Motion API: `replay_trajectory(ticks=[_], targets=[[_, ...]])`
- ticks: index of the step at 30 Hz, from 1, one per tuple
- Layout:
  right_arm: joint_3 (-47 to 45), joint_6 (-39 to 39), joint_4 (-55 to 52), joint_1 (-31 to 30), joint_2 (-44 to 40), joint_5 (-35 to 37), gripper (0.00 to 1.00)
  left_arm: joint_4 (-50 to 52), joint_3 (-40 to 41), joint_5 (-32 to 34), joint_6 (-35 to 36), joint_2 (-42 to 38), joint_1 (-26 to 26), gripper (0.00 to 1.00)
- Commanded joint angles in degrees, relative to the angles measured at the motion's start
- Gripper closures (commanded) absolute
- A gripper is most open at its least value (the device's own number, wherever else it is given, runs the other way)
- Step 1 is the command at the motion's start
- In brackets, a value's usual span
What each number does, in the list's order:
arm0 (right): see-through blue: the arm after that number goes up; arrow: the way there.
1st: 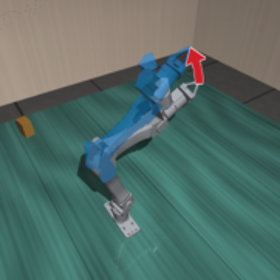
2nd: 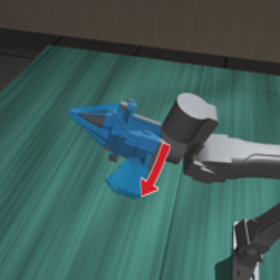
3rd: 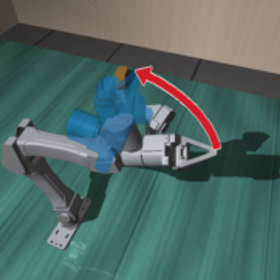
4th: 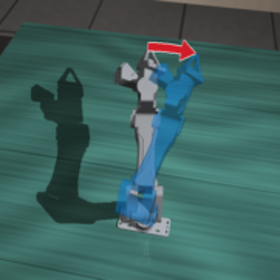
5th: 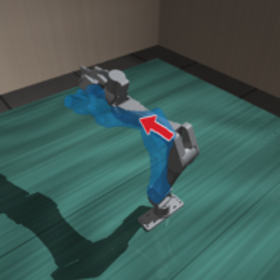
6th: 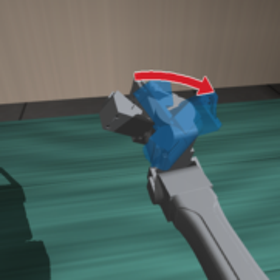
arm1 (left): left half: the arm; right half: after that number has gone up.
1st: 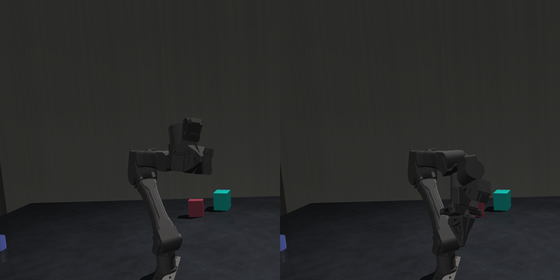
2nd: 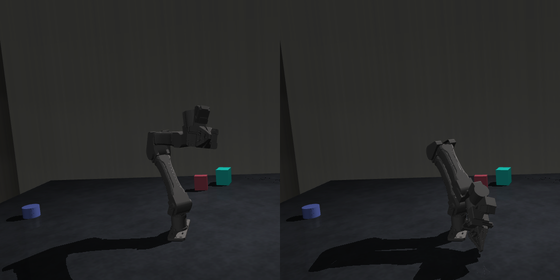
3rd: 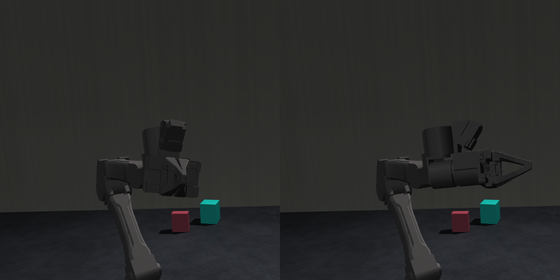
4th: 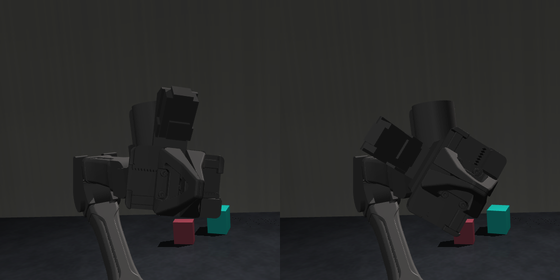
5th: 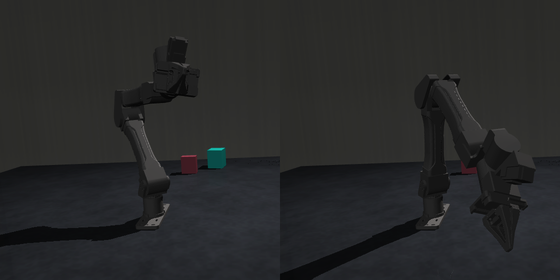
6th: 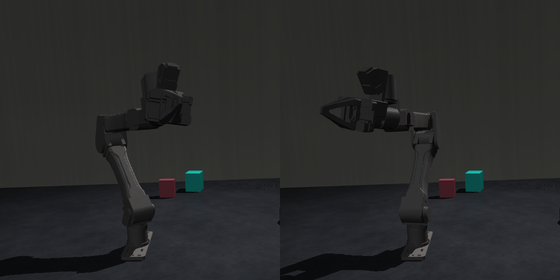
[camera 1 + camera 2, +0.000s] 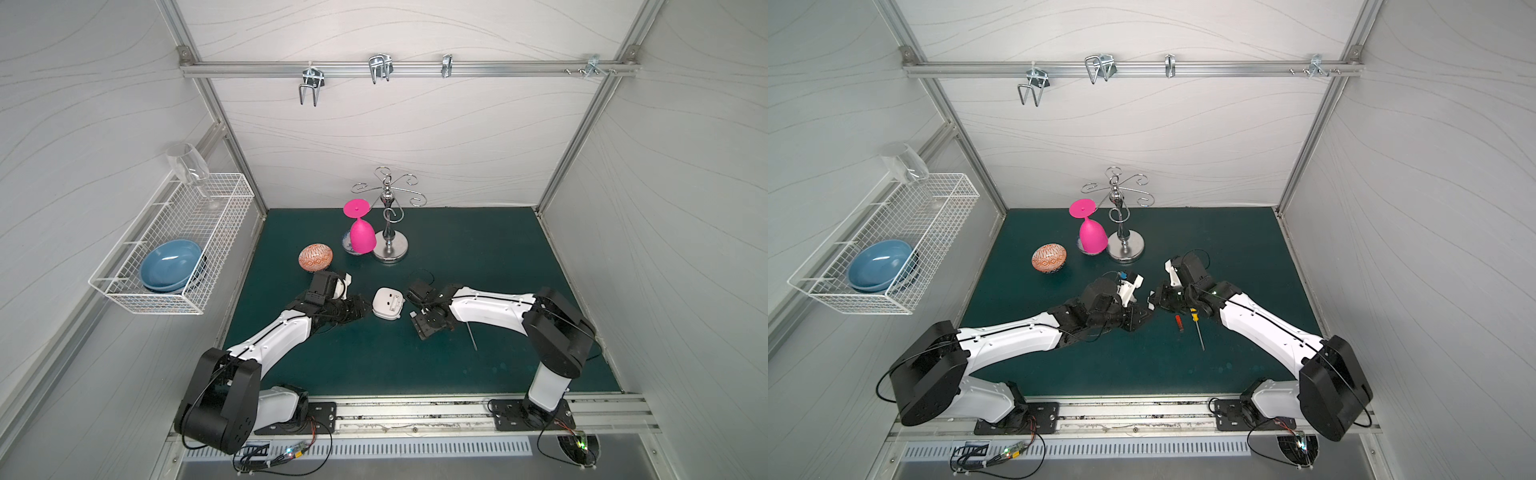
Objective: Remove the battery from the alarm
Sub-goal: Adjust the cover at the center of the board, then pick up the cover from the center of the board.
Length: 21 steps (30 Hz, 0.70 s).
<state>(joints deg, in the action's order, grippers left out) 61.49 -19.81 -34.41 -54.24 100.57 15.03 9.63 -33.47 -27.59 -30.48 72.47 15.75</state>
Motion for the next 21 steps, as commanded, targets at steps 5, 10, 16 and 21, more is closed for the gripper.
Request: replay_trajectory(ticks=[5, 10, 16, 21], targets=[[4.3, 2.4, -3.1, 1.1, -4.0, -9.3, 0.35, -1.0, 0.5, -0.6, -0.6, -1.1, -0.3, 0.4], [8.5, 2.5, -2.9, 1.4, 1.2, -12.4, 0.54, -3.2, 3.0, -2.0, -3.1, -3.3, -0.2, 0.4], [12.6, 2.2, -2.8, 1.7, 6.1, -12.3, 0.64, -4.0, 4.6, -2.6, -4.2, -4.0, -0.2, 0.4], [13.2, 2.1, -2.7, 1.9, 8.2, -12.4, 0.7, -3.8, 4.7, -2.6, -4.2, -4.2, -0.2, 0.4]])
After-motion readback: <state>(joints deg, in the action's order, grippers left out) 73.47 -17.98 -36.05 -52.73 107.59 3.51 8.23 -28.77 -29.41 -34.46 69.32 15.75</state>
